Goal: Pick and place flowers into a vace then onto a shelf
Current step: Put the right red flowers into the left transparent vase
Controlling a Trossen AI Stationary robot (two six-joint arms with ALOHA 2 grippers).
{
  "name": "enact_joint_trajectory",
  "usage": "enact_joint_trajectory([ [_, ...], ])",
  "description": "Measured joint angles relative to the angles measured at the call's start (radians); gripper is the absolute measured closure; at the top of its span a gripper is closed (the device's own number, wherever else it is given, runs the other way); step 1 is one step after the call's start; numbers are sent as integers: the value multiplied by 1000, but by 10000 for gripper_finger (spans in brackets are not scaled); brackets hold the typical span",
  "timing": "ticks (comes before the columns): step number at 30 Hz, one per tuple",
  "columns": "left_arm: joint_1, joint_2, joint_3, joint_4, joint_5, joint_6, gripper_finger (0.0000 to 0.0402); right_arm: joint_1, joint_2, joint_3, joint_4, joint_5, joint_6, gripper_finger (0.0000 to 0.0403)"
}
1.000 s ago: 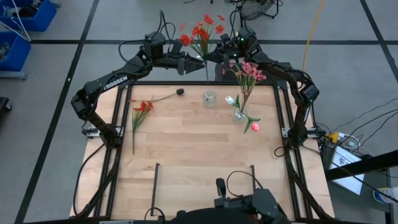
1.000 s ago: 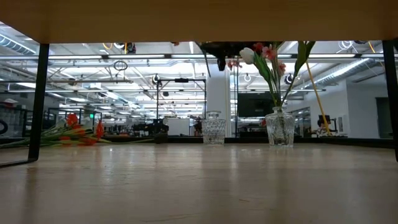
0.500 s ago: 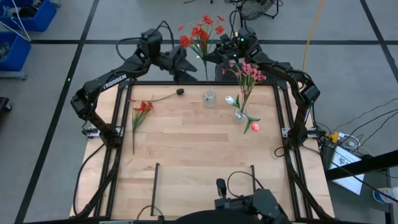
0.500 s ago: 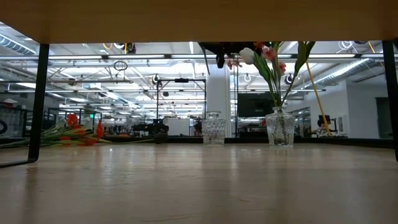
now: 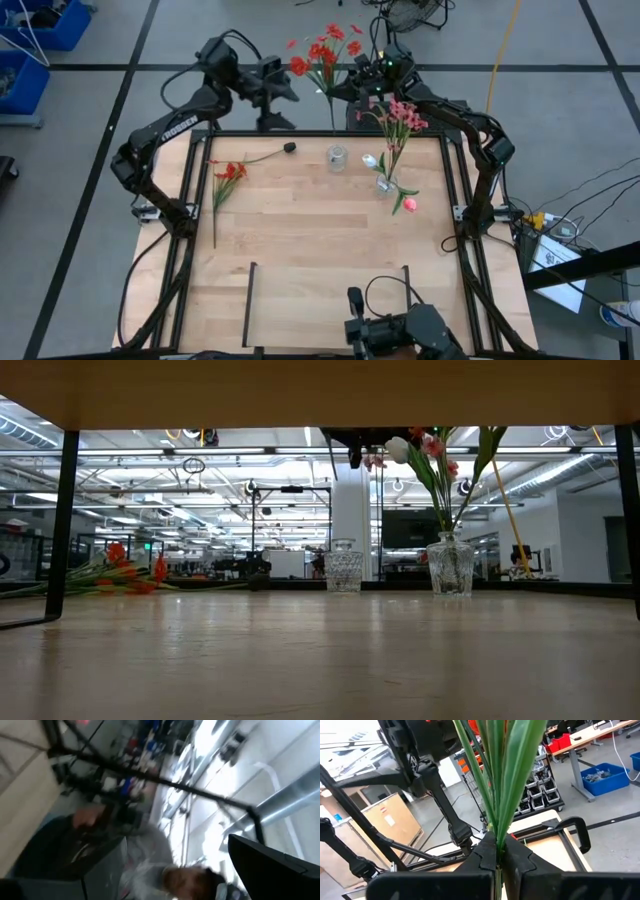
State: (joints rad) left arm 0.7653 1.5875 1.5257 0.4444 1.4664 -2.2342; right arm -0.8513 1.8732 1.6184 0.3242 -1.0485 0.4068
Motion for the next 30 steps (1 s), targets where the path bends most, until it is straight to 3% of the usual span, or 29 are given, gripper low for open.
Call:
enact_joint_trajectory([
  [3, -1, 1, 0, -4, 33, 48, 50, 0, 0, 0, -1, 0, -1, 403],
  [7, -9, 1, 0, -5, -27, 202, 50, 0, 0, 0, 0, 1, -11, 403],
  [9, -12, 5, 0, -4, -153, 440, 50, 0, 0, 0, 0, 0, -11, 403],
  [12, -25, 11, 0, -6, -383, 954, 50, 0, 0, 0, 0, 0, -11, 403],
  [16, -46, 12, 0, -3, -607, 1342, 50, 0, 0, 0, 4, -1, 8, 403],
  [19, -49, 12, 0, 0, -692, 1456, 50, 0, 0, 0, 42, -3, 29, 403],
  [23, -60, 12, 0, -15, -847, 1329, 50, 0, 0, 0, 124, -3, 78, 403],
  [28, -65, 12, 0, -182, -764, 1606, 50, -22, 0, 0, 217, -3, 165, 403],
  [30, -72, 12, -1, -236, -749, 1635, 50, -35, 0, 0, 229, -2, 175, 403],
])
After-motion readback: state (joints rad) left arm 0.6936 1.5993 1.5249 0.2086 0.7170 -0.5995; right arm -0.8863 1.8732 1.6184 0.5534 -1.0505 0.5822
